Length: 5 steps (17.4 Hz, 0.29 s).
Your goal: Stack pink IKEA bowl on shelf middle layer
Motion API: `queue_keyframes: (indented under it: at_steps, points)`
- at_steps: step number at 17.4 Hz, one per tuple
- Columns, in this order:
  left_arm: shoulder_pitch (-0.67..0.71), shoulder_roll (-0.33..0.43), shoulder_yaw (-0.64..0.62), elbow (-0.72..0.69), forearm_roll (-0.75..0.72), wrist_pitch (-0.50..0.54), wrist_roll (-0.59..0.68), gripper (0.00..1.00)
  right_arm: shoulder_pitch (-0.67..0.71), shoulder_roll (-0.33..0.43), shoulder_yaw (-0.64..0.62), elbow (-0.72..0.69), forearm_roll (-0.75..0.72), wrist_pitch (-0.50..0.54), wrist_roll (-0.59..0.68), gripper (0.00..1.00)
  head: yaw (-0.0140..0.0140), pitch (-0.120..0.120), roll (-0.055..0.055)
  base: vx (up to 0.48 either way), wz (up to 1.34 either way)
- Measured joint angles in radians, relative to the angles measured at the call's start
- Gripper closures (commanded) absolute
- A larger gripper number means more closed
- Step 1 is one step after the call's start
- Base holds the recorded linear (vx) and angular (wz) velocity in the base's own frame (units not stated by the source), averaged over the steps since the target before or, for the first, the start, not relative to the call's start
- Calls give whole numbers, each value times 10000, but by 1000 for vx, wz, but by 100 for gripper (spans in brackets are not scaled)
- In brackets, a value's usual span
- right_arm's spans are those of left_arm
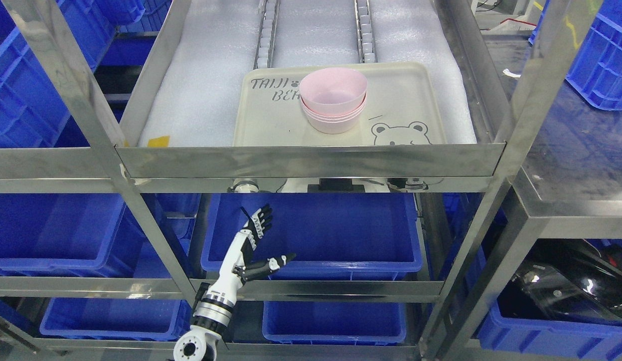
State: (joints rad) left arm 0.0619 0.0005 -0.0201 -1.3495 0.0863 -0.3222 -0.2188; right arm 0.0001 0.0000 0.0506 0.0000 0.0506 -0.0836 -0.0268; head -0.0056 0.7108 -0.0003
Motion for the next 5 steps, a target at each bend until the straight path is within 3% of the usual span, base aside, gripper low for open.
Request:
queue_keyframes:
  at_steps: [5]
  points:
    - [-671,-3,99,-121,193,683,402,0,-1,0,0,0,0,0,-1,0,0,0,0,0,0]
